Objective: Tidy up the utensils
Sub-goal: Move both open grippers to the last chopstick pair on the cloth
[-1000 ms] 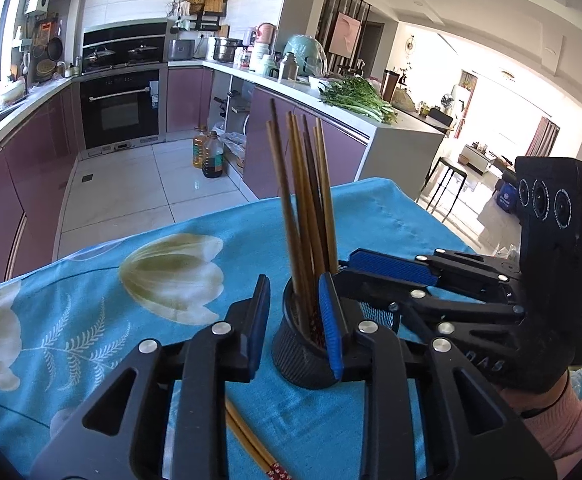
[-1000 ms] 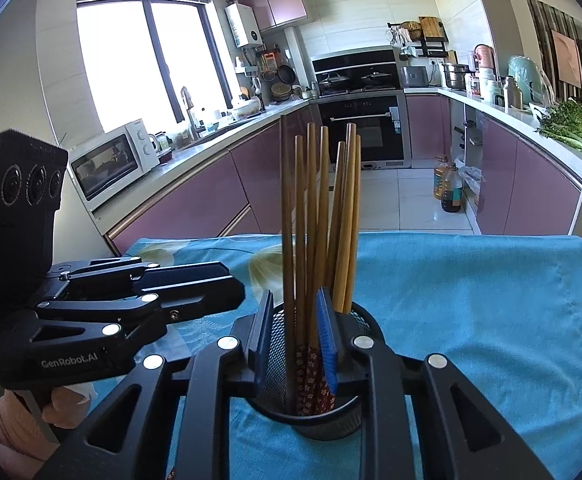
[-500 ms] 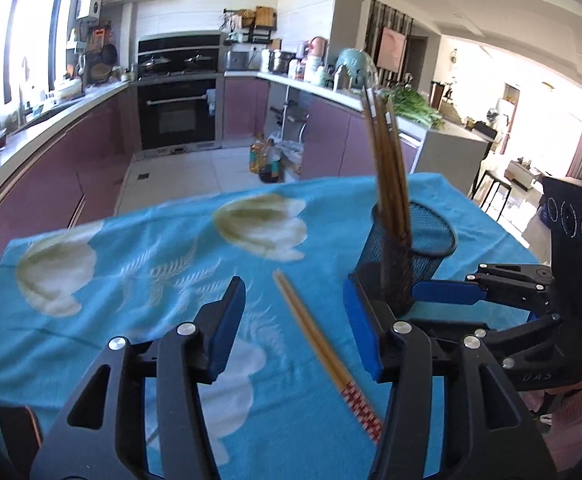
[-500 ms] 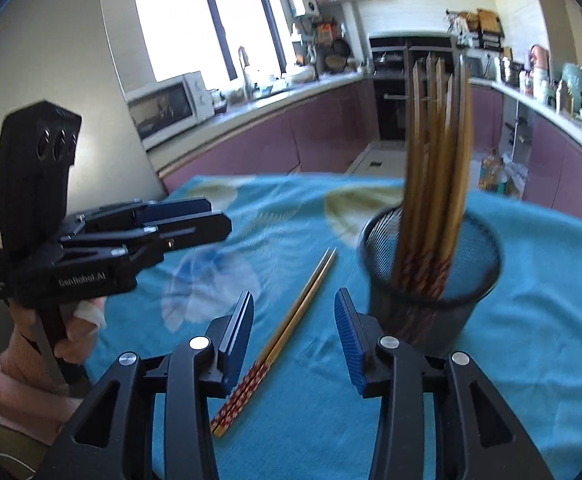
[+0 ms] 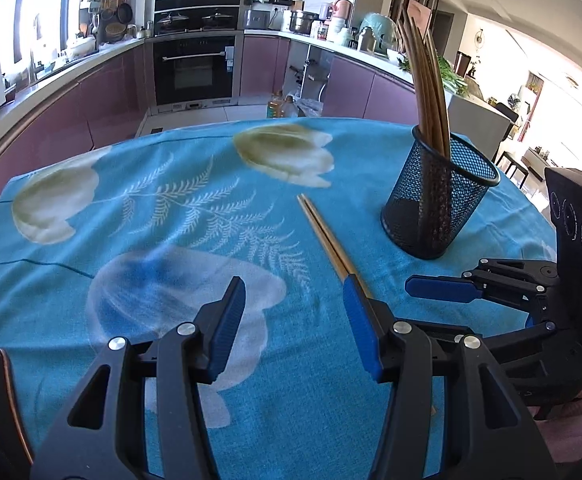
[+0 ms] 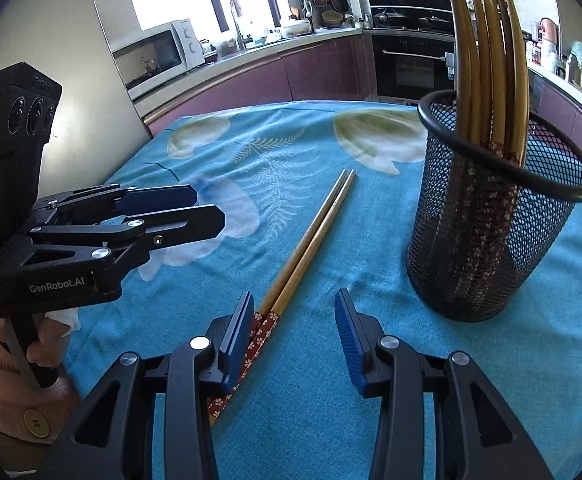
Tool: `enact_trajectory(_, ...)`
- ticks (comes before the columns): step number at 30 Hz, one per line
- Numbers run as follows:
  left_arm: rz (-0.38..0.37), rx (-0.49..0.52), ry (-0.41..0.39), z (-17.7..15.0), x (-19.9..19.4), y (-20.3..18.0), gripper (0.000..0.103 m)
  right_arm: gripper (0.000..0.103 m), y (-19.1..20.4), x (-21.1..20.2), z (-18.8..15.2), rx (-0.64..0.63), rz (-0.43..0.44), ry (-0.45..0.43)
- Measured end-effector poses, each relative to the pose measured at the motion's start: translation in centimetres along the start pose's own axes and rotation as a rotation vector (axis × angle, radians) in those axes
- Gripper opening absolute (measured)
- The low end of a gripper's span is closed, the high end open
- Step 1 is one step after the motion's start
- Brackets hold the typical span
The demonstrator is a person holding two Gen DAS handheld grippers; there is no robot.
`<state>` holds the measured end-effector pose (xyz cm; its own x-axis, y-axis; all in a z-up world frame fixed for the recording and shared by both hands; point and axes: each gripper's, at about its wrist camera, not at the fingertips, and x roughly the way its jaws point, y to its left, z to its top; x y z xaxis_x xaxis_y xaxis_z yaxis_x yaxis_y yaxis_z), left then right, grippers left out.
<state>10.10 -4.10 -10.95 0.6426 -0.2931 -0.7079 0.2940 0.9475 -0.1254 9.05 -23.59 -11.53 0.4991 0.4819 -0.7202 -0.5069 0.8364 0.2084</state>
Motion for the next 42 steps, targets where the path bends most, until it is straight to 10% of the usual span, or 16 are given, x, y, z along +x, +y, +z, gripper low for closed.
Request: enact_trajectory(42, -0.032, 0.079, 0.141, 0.5, 5.1, -3.1, 0.044, 0.036, -2.2, 0.0, -0.4, 0.057, -0.051, 0.024)
